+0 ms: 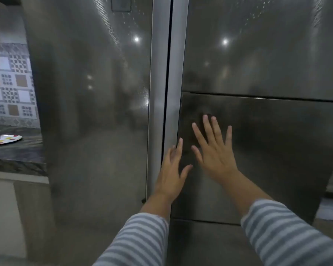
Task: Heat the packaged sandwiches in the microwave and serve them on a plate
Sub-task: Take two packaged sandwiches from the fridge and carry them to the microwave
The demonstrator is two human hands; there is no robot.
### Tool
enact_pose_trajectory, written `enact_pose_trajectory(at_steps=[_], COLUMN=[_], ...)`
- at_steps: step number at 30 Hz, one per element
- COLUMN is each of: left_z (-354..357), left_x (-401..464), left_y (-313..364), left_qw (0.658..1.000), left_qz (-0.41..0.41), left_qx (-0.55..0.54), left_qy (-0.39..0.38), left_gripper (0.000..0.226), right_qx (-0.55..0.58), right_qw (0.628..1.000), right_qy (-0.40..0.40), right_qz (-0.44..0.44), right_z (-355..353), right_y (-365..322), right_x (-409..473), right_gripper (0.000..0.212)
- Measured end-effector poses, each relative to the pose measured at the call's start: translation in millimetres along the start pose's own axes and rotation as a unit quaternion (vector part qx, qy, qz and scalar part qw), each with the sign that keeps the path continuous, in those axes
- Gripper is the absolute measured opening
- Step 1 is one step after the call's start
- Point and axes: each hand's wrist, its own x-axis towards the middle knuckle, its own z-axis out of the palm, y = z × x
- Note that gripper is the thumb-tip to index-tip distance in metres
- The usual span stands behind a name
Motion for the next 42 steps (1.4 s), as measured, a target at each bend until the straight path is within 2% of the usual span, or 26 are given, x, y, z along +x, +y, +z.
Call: enact_pose_trajectory(at_steps=[5,10,16,21,24,28,33,38,42], left_z=[25,32,33,32,31,23,7,-18,-41], left_x=[16,22,23,23,14,-4,-39,-79,-116], left_y=[-16,-31,-27,-20,-15,1,34,68,93], left_qw=[0.998,0.998,0.997,0.996,0.997,0.997,0.998,0.998,0.991], left_qz=[-0.059,-0.043,-0.062,-0.084,-0.069,-0.054,-0.054,-0.029,0.008], left_qx=[-0.023,-0.031,-0.023,-0.004,0.008,0.035,0.030,0.002,-0.043], left_qy=[-0.008,0.017,0.027,0.035,0.041,0.037,0.011,-0.061,-0.125], left_gripper=[0.084,0.090,0.095,0.097,0.097,0.095,0.079,0.092,0.100], right_qx=[-0.033,-0.033,-0.050,-0.061,-0.057,-0.058,-0.054,-0.027,0.015], right_qw=[0.999,0.998,0.997,0.997,0.998,0.997,0.998,0.999,0.994], right_qy=[0.004,0.024,0.042,0.018,0.019,0.019,-0.001,-0.037,-0.059], right_qz=[-0.038,-0.037,-0.036,-0.036,-0.036,-0.043,-0.029,0.019,0.092], right_z=[40,53,52,49,43,24,-17,-82,-143], right_y=[14,16,15,15,15,15,10,-4,-25], right_x=[6,7,7,8,4,-6,-25,-54,-82], right_gripper=[0.065,0.066,0.067,0.069,0.069,0.070,0.069,0.064,0.059])
